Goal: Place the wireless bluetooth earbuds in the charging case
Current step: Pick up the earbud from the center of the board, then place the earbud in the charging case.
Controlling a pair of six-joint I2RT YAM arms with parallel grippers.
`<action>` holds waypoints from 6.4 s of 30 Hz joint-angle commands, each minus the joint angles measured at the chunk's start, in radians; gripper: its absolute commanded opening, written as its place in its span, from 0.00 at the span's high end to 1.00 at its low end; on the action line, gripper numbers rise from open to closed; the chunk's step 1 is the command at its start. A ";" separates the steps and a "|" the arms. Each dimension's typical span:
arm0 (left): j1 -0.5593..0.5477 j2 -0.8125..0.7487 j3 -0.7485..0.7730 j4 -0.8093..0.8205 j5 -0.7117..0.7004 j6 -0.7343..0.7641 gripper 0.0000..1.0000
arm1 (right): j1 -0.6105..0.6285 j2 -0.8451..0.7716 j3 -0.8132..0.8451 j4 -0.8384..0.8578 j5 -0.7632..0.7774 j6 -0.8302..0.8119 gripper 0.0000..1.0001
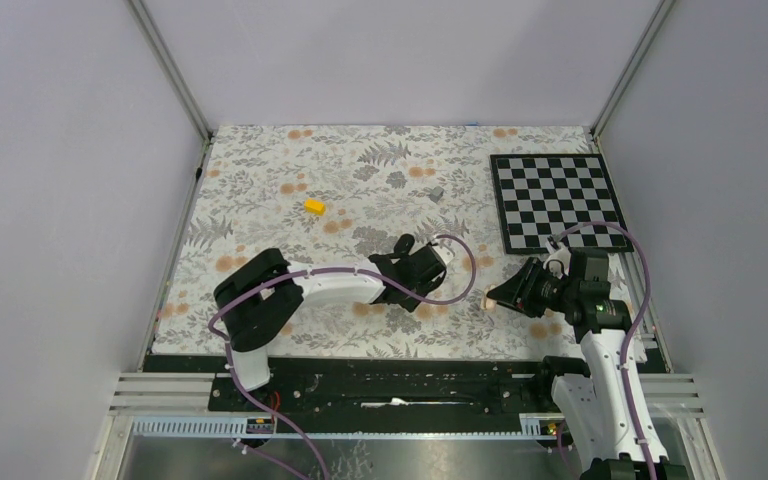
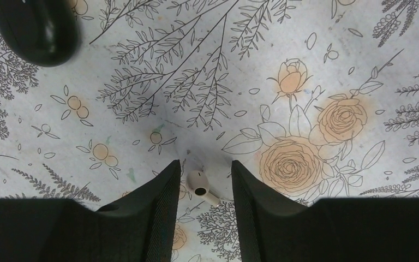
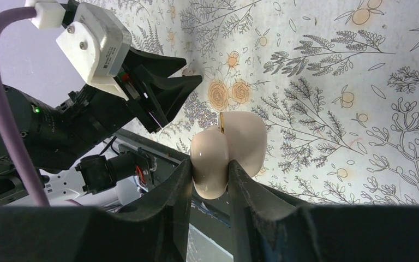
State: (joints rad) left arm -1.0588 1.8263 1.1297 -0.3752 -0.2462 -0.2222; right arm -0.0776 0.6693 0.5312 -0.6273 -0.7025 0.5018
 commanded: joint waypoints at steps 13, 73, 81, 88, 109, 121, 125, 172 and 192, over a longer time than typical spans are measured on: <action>0.029 -0.077 0.125 -0.171 -0.143 -0.459 0.43 | -0.004 0.003 0.005 0.002 -0.041 -0.003 1.00; 0.014 0.048 0.124 -0.270 -0.142 -0.786 0.86 | -0.004 0.000 -0.013 0.012 -0.071 0.004 1.00; 0.014 0.013 0.135 -0.269 -0.170 -0.749 1.00 | -0.004 0.001 -0.011 0.013 -0.072 0.005 1.00; 0.014 -0.070 0.163 -0.268 -0.284 -0.661 1.00 | -0.004 -0.001 -0.020 0.045 -0.121 0.037 1.00; 0.019 -0.586 -0.175 0.620 -0.270 -0.183 1.00 | 0.188 -0.015 -0.264 0.850 -0.190 0.689 1.00; 0.027 -0.752 -0.469 1.122 0.095 0.055 1.00 | 0.338 0.239 -0.253 1.404 -0.141 0.967 1.00; 0.028 -0.779 -0.515 1.189 0.204 0.094 1.00 | 0.344 0.259 -0.252 1.468 -0.112 1.024 1.00; 0.045 -0.552 -0.527 1.520 0.643 0.186 1.00 | 0.360 -0.010 -0.333 1.405 -0.032 1.293 1.00; 0.065 -0.507 -0.516 1.526 0.684 0.202 1.00 | 0.360 -0.046 -0.332 1.412 -0.037 1.330 1.00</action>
State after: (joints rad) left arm -1.0000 1.3128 0.5709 1.1015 0.4126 -0.0448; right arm 0.2752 0.6399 0.1852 0.7456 -0.7261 1.8133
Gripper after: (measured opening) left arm 0.168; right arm 0.338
